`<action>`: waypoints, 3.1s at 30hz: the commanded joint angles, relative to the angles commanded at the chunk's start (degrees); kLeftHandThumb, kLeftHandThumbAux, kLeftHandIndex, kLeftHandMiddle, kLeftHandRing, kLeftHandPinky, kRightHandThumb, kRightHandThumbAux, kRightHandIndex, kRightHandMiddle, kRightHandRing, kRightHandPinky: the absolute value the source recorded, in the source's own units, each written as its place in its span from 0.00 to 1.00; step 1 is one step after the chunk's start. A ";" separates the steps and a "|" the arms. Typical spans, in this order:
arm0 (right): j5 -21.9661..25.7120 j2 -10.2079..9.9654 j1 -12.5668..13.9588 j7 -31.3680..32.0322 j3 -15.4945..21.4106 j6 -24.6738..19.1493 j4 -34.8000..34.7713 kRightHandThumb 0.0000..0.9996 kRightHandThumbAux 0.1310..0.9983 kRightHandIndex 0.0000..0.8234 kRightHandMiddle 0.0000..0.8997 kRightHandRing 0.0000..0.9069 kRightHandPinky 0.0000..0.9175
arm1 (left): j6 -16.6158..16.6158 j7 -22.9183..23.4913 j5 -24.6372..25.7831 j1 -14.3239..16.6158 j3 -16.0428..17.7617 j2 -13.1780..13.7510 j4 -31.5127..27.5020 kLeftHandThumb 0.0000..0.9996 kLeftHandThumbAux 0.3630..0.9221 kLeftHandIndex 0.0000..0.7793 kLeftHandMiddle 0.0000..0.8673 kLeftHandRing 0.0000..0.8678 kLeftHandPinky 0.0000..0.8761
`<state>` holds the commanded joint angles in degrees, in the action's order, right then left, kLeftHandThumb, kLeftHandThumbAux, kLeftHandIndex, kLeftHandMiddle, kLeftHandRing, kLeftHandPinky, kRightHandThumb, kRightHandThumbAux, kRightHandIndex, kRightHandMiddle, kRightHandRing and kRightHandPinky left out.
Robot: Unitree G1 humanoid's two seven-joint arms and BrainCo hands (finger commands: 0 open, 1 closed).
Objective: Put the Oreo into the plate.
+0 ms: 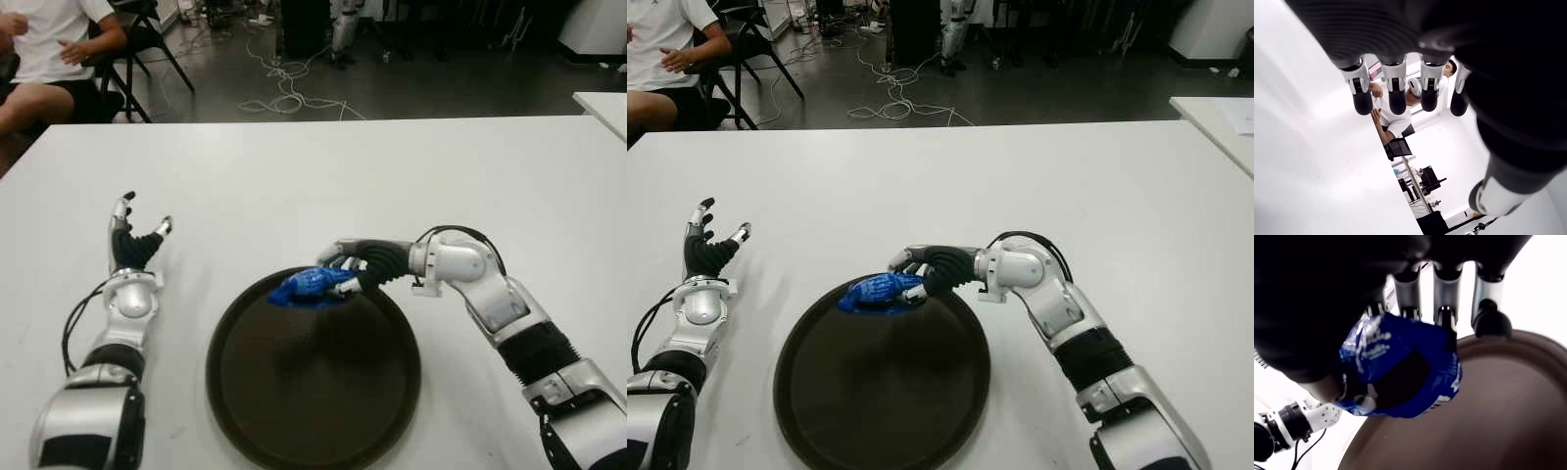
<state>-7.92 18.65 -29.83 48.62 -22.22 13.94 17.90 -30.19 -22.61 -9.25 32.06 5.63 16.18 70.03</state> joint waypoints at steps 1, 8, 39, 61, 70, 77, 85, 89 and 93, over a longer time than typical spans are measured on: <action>-0.07 0.07 0.01 0.09 0.01 -0.13 -0.16 0.69 0.69 0.53 0.95 0.96 0.94 | -0.06 -0.02 -0.03 0.01 -0.02 0.00 0.01 0.00 0.65 0.07 0.09 0.07 0.04; -0.03 0.50 0.09 0.76 0.08 -0.75 -1.21 0.69 0.69 0.53 0.96 0.96 0.96 | -0.26 -0.56 -0.61 -0.03 -0.45 0.14 -0.04 0.00 0.67 0.07 0.09 0.06 0.03; -0.89 2.06 -0.49 3.13 -0.37 -1.50 -3.24 0.69 0.69 0.53 0.96 0.96 0.96 | 0.01 -0.53 -0.24 0.07 -0.17 -0.03 -0.09 0.00 0.64 0.06 0.08 0.06 0.04; 5.47 -0.17 0.88 3.91 2.65 -0.53 -1.49 0.68 0.70 0.52 0.73 0.73 0.67 | -0.25 -0.69 -0.47 -0.08 -0.36 0.07 -0.05 0.00 0.65 0.07 0.09 0.06 0.04; 11.51 -2.48 2.11 4.58 5.04 -2.33 -1.14 0.02 0.66 0.34 0.34 0.30 0.21 | -0.21 -0.40 -0.30 -0.15 -0.26 0.05 -0.20 0.00 0.68 0.06 0.08 0.05 0.02; 14.09 -3.36 1.15 7.60 5.30 -3.22 2.10 0.00 0.48 0.14 0.12 0.10 0.05 | -0.17 0.01 0.15 -0.07 0.07 -0.04 -0.25 0.00 0.67 0.06 0.09 0.06 0.03; 13.88 -2.80 2.26 6.83 5.87 -6.74 -0.92 0.00 0.31 0.02 0.02 0.01 0.00 | -0.12 -0.27 -0.35 -0.15 -0.27 0.26 -0.30 0.00 0.64 0.07 0.09 0.06 0.03; 12.68 -2.44 1.57 6.73 5.46 -6.58 -0.84 0.00 0.25 0.00 0.01 0.00 0.00 | -0.10 -0.36 -0.38 -0.15 -0.28 0.18 -0.32 0.00 0.64 0.07 0.10 0.06 0.03; 12.03 -2.04 1.46 7.09 4.96 -6.93 -1.03 0.00 0.20 0.00 0.00 0.00 0.00 | -0.20 -0.28 -0.28 -0.21 -0.23 0.11 -0.41 0.00 0.65 0.07 0.09 0.06 0.03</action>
<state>4.10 16.61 -28.37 55.71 -17.27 7.01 16.88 -30.40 -22.88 -9.54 31.85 5.41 16.29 69.63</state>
